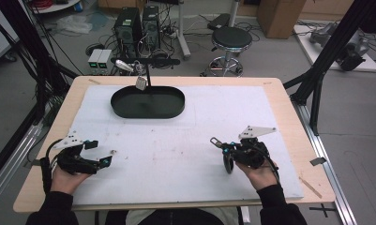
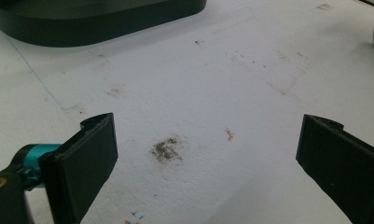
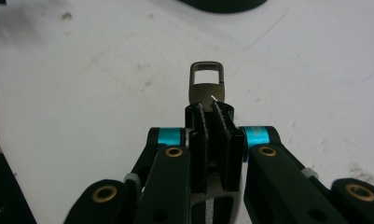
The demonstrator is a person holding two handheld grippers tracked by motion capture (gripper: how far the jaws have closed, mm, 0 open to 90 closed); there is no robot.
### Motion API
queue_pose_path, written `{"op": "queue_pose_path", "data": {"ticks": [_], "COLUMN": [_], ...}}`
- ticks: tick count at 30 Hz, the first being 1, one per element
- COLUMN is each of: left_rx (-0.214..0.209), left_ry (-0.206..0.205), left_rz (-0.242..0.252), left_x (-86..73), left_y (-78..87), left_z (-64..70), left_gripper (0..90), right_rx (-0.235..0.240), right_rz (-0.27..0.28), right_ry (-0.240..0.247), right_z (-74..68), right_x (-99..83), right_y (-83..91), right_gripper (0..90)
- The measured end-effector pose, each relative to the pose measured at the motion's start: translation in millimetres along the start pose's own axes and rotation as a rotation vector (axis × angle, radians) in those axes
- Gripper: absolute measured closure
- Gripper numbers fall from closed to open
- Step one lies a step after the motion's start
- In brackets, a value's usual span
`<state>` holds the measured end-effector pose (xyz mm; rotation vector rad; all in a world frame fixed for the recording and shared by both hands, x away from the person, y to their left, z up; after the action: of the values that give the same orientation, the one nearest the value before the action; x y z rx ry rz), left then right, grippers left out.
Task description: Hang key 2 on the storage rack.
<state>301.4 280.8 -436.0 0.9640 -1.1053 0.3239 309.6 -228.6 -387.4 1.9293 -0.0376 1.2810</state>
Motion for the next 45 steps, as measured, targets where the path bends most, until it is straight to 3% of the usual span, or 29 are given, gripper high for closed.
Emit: {"op": "queue_pose_path", "data": {"ticks": [6, 15, 18, 27, 35, 45], "left_rx": [-0.001, -0.005, -0.006, -0.006, -0.013, -0.011], "left_ry": [0.0, 0.009, 0.007, 0.008, 0.012, 0.021], "left_rz": [0.003, 0.019, 0.017, 0.018, 0.029, 0.042], "left_x": [0.2, 0.6, 0.5, 0.5, 1.5, 1.9], "left_y": [0.7, 2.6, 2.1, 2.9, 3.9, 5.7], "left_z": [0.1, -1.2, -1.2, -2.1, -1.3, -3.1], "left_gripper": [5.8, 5.8, 5.8, 5.8, 5.8, 5.8], "right_rx": [0.006, 0.022, 0.042, 0.043, 0.048, 0.041], "right_rz": [0.049, 0.045, 0.033, 0.002, 0.01, -0.03], "right_ry": [0.015, 0.046, 0.057, 0.081, 0.074, 0.098], "right_z": [2.7, 2.4, 3.3, 3.8, 7.0, 10.5], "right_x": [20.8, 46.8, 57.4, 83.0, 95.0, 111.2], "right_y": [8.2, -5.5, -12.1, -29.4, -38.8, -53.7], "right_gripper": [85.1, 85.1, 85.1, 85.1, 85.1, 85.1]}}
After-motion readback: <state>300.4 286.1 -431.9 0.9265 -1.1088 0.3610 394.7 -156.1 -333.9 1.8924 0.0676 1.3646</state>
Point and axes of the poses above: each handheld gripper's, and its own axes: y roughly backward along the jaws, x roughly out of its top, z roughly to its right, the point moved 2 cm from there along -y, roughly forward along the jaws, and after that the axes turned 6 degrees about x, right-handed, at the moved point
